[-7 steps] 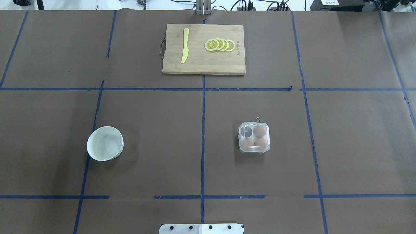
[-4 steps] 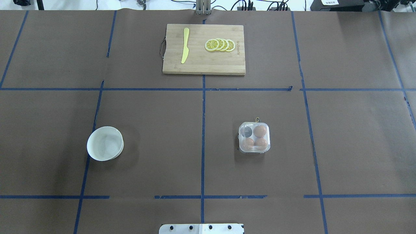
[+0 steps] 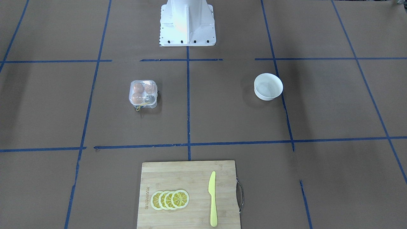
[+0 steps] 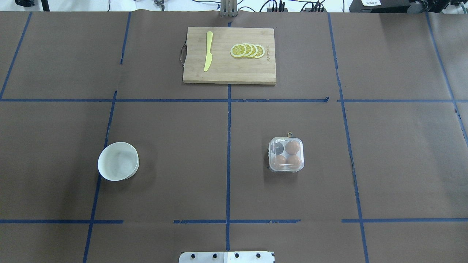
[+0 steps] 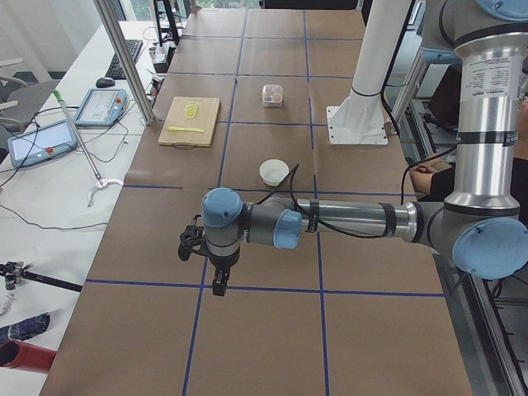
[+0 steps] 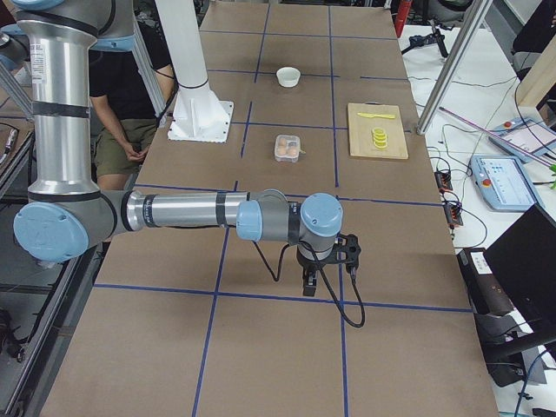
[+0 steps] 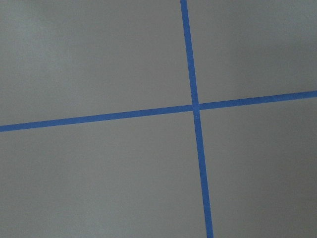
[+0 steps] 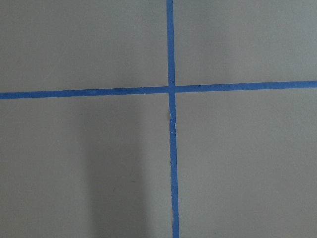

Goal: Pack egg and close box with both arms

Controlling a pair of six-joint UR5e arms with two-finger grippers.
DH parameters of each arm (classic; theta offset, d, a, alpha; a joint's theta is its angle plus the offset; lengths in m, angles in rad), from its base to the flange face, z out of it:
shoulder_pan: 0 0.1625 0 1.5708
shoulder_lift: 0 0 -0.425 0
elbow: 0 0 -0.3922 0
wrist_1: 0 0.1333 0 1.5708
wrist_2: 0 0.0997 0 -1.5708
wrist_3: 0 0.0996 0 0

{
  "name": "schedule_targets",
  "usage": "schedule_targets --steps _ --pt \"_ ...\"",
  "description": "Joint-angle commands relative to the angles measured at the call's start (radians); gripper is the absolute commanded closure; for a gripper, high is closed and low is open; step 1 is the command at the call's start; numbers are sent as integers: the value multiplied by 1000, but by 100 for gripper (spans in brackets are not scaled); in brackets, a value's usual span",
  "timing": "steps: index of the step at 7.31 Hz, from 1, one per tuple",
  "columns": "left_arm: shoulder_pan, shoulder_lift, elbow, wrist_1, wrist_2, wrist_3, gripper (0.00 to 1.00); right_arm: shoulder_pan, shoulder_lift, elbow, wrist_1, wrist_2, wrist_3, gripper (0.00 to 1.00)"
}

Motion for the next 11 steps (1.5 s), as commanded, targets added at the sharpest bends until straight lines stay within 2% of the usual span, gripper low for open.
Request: schedule_targets --steps 1,11 --pt "0 0 0 0 0 -4 0 0 0 -1 0 -2 0 0" --pt "0 0 9 -14 0 -2 0 0 -7 -8 6 0 -1 0"
